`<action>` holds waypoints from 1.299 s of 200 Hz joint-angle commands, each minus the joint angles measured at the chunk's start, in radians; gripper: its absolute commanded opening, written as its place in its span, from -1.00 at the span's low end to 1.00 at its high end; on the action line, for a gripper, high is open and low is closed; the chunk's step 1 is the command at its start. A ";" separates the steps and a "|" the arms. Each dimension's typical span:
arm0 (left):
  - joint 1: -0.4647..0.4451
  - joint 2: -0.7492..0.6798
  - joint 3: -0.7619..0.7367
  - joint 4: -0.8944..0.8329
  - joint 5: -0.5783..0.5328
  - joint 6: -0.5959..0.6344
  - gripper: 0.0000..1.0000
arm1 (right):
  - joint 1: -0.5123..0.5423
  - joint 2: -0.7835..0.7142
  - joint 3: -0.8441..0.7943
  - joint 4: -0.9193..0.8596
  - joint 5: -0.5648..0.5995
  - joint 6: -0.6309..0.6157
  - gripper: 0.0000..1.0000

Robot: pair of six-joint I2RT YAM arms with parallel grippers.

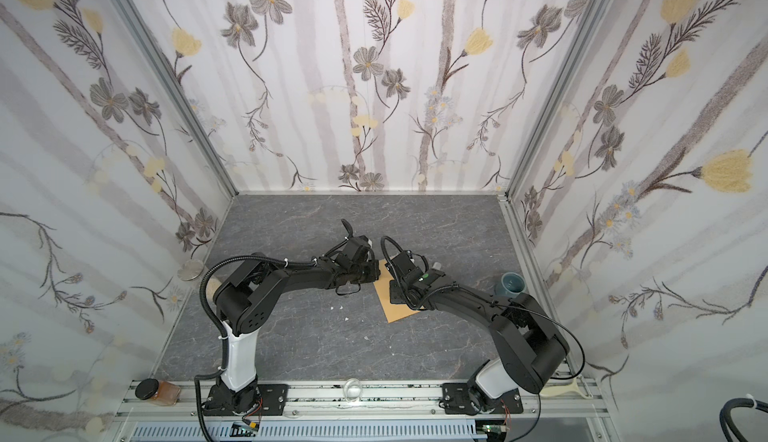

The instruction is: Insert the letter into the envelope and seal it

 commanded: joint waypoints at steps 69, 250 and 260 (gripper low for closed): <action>-0.025 0.013 0.066 -0.109 -0.041 0.056 -0.70 | -0.002 0.012 -0.002 0.029 0.011 0.017 -1.00; -0.048 0.043 0.116 -0.231 -0.136 0.106 -0.61 | -0.021 0.057 0.002 0.091 -0.012 0.039 -1.00; -0.048 0.037 0.127 -0.240 -0.156 0.107 -0.60 | -0.023 0.045 -0.006 0.091 -0.012 0.042 -1.00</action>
